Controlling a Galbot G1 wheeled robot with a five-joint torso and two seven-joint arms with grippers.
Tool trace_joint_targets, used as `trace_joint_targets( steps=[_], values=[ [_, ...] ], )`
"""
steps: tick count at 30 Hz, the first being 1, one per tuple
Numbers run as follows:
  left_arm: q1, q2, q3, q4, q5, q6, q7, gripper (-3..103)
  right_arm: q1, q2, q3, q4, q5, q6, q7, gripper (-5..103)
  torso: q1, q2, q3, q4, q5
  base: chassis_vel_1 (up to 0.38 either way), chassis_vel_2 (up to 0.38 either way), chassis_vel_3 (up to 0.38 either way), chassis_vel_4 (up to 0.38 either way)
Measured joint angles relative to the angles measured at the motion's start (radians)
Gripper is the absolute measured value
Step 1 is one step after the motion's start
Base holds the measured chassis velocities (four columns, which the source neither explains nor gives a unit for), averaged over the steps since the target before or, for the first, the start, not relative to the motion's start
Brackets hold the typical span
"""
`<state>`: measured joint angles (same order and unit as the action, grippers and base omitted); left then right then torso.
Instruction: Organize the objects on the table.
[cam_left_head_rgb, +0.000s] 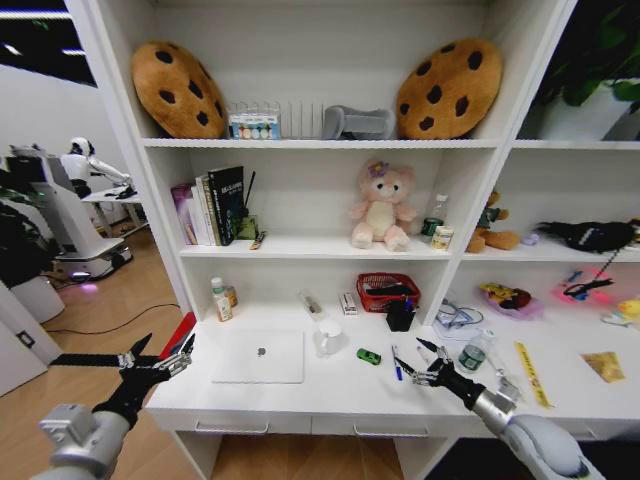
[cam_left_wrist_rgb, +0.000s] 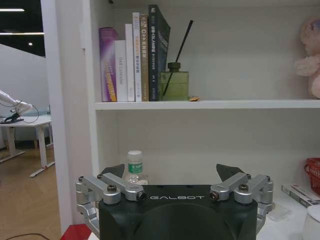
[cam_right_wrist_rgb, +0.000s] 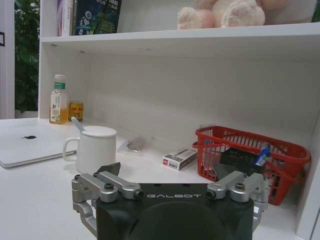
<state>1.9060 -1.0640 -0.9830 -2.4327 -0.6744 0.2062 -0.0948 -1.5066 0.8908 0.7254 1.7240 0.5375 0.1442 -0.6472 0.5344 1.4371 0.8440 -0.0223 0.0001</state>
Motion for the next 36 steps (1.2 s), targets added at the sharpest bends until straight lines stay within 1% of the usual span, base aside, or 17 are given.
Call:
trace_joint_targets(
  steps=[1, 2, 3, 5, 6, 8, 11, 12, 13, 16, 18, 19, 21, 22, 24, 29, 36],
  values=[
    [0.000, 0.000, 0.000, 0.000, 0.000, 0.000, 0.001, 100, 0.033, -0.009, -0.032, -0.026, 0.007, -0.004, -0.012, 100, 0.000, 0.000, 0.000, 0.0004, 0.0005, -0.233, -0.172, 0.197, 0.141],
    [0.000, 0.000, 0.000, 0.000, 0.000, 0.000, 0.001, 100, 0.033, -0.009, -0.032, -0.026, 0.007, -0.004, -0.012, 100, 0.000, 0.000, 0.000, 0.0004, 0.0005, -0.233, -0.172, 0.197, 0.141],
    [0.000, 0.000, 0.000, 0.000, 0.000, 0.000, 0.000, 100, 0.058, -0.015, -0.057, -0.043, 0.013, -0.013, -0.023, 100, 0.000, 0.000, 0.000, 0.0012, 0.0004, -0.064, -0.172, 0.197, 0.133],
    [0.000, 0.000, 0.000, 0.000, 0.000, 0.000, 0.001, 100, 0.120, -0.031, -0.122, -0.081, 0.034, -0.042, -0.044, 100, 0.000, 0.000, 0.000, 0.0008, 0.0001, -0.053, -0.125, 0.081, 0.100],
    [0.000, 0.000, 0.000, 0.000, 0.000, 0.000, 0.001, 100, 0.120, -0.031, -0.122, -0.081, 0.034, -0.042, -0.044, 100, 0.000, 0.000, 0.000, 0.0008, 0.0001, -0.042, -0.125, 0.043, 0.068],
    [0.000, 0.000, 0.000, 0.000, 0.000, 0.000, 0.001, 100, 0.194, -0.046, -0.199, -0.120, 0.053, -0.066, -0.083, 100, 0.000, 0.000, 0.000, 0.0003, 0.0000, -0.002, -0.036, 0.022, 0.007],
    [0.000, 0.000, 0.000, 0.000, 0.000, 0.000, 0.000, 100, 0.239, -0.055, -0.250, -0.141, 0.054, -0.061, -0.107, 100, 0.000, 0.000, 0.000, 0.0012, -0.0007, 0.014, 0.017, -0.010, -0.009],
    [0.000, 0.000, 0.000, 0.000, 0.000, 0.000, 0.000, 100, 0.267, -0.060, -0.289, -0.154, 0.054, -0.055, -0.114, 100, 0.000, 0.000, 0.000, 0.0010, -0.0005, 0.036, 0.070, -0.026, -0.030],
    [0.000, 0.000, 0.000, 0.000, 0.000, 0.000, 0.000, 100, 0.267, -0.060, -0.289, -0.154, 0.054, -0.055, -0.114, 100, 0.000, 0.000, 0.000, 0.0010, -0.0005, 0.036, 0.070, -0.026, -0.030],
    [0.000, 0.000, 0.000, 0.000, 0.000, 0.000, 0.000, 100, 0.319, -0.059, -0.343, -0.179, 0.039, -0.049, -0.120, 100, 0.000, 0.000, 0.000, 0.0009, -0.0006, 0.012, 0.023, -0.008, -0.008],
    [0.000, 0.000, 0.000, 0.000, 0.000, 0.000, 0.000, 100, 0.377, -0.051, -0.411, -0.211, 0.016, -0.043, -0.127, 100, 0.000, 0.000, 0.000, 0.0008, -0.0003, 0.000, 0.000, 0.000, 0.000],
    [0.000, 0.000, 0.000, 0.000, 0.000, 0.000, 0.000, 100, 0.377, -0.051, -0.411, -0.211, 0.016, -0.043, -0.127, 100, 0.000, 0.000, 0.000, 0.0008, -0.0003, 0.000, 0.000, 0.000, 0.000],
    [0.000, 0.000, 0.000, 0.000, 0.000, 0.000, 0.000, 100, 0.438, -0.041, -0.481, -0.258, -0.007, -0.038, -0.129, 100, 0.000, 0.000, 0.000, 0.0008, 0.0000, 0.000, 0.000, 0.000, 0.000],
    [0.000, 0.000, 0.000, 0.000, 0.000, 0.000, 0.000, 100, 0.438, -0.041, -0.481, -0.258, -0.007, -0.038, -0.129, 100, 0.000, 0.000, 0.000, 0.0008, 0.0000, 0.000, 0.000, 0.000, 0.000],
    [0.000, 0.000, 0.000, 0.000, 0.000, 0.000, 0.000, 100, 0.489, -0.033, -0.539, -0.307, -0.025, -0.032, -0.135, 100, 0.000, 0.000, 0.000, 0.0007, 0.0000, 0.000, 0.000, 0.000, 0.000],
    [0.000, 0.000, 0.000, 0.000, 0.000, 0.000, 0.000, 100, 0.539, -0.022, -0.600, -0.355, -0.034, -0.029, -0.140, 100, 0.000, 0.000, 0.000, 0.0007, -0.0002, 0.000, 0.000, 0.000, 0.000],
    [0.000, 0.000, 0.000, 0.000, 0.000, 0.000, 0.000, 100, 0.572, -0.007, -0.639, -0.382, -0.029, -0.041, -0.138, 100, 0.000, 0.000, 0.000, 0.0007, -0.0001, 0.000, 0.000, 0.000, 0.000]
  ],
)
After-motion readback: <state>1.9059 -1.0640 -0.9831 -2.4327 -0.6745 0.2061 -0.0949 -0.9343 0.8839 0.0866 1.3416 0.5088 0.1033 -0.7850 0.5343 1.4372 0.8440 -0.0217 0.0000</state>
